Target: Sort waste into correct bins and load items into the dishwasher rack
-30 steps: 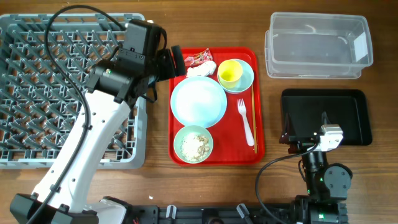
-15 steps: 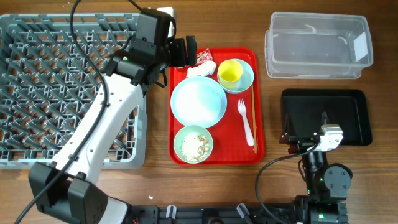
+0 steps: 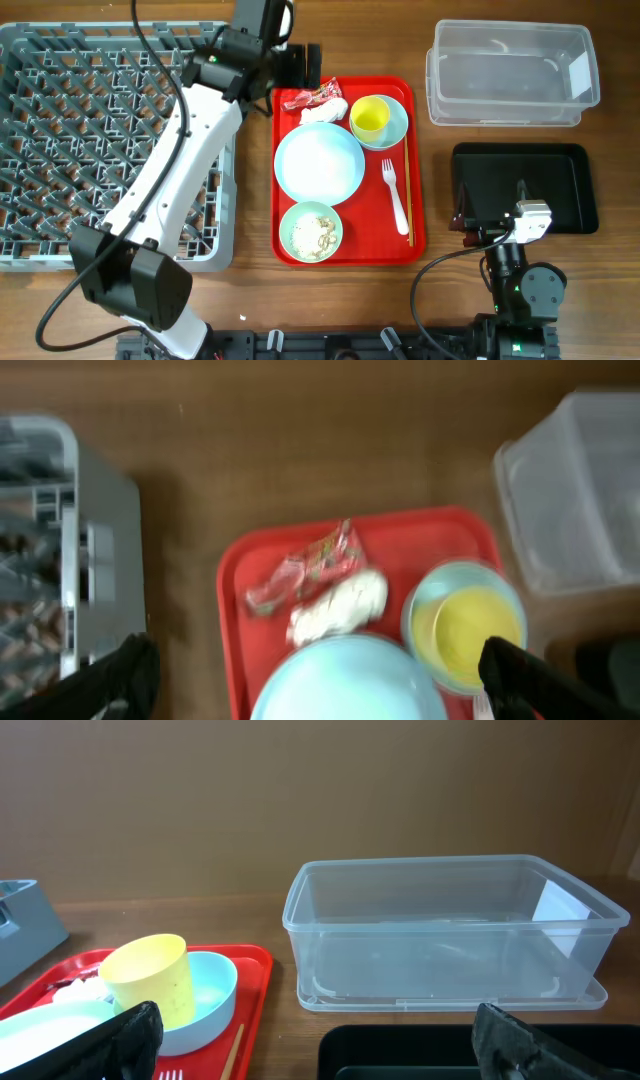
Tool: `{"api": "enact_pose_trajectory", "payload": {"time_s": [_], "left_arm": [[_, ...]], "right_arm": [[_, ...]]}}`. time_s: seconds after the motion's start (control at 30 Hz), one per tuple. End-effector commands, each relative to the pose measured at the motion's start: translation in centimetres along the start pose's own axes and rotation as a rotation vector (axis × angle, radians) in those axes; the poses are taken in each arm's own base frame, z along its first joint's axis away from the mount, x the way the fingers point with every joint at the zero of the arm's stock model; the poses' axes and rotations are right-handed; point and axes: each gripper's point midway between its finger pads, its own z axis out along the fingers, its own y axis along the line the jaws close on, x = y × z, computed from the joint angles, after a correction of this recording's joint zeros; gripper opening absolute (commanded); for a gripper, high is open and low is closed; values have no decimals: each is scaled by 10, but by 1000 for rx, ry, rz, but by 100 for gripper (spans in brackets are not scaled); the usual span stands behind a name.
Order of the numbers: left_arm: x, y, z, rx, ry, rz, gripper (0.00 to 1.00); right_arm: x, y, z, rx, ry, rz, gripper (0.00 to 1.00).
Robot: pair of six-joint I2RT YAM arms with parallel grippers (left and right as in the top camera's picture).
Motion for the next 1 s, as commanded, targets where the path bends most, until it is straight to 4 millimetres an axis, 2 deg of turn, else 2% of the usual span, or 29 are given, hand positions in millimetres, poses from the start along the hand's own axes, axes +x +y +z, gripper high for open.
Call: {"api": "enact_pose_trajectory", "payload": {"time_s": [0.0, 0.13, 0.3, 0.4, 0.6, 0.8, 0.9, 0.97], "left_arm": [[-19, -4, 3, 16, -64, -32, 100], [-17, -6, 27, 27, -56, -93, 100], [6, 0, 76, 3, 22, -94, 99], [13, 2, 87, -4, 42, -94, 91], [19, 4, 88, -12, 67, -96, 79], [44, 7, 85, -34, 165, -171, 79], [60, -4, 76, 30, 248, -181, 80], [69, -16, 61, 98, 305, -193, 80]], "right_arm": [[-1, -5, 0, 27, -8, -14, 100], [-1, -5, 0, 27, -8, -13, 100], [-1, -5, 0, 27, -8, -13, 100], [-1, -5, 0, 27, -8, -13, 100], [-1, -5, 0, 27, -8, -13, 100], [-1, -5, 0, 27, -8, -13, 100], [-1, -5, 0, 27, -8, -13, 100], [-1, -5, 0, 27, -8, -13, 99]]}}
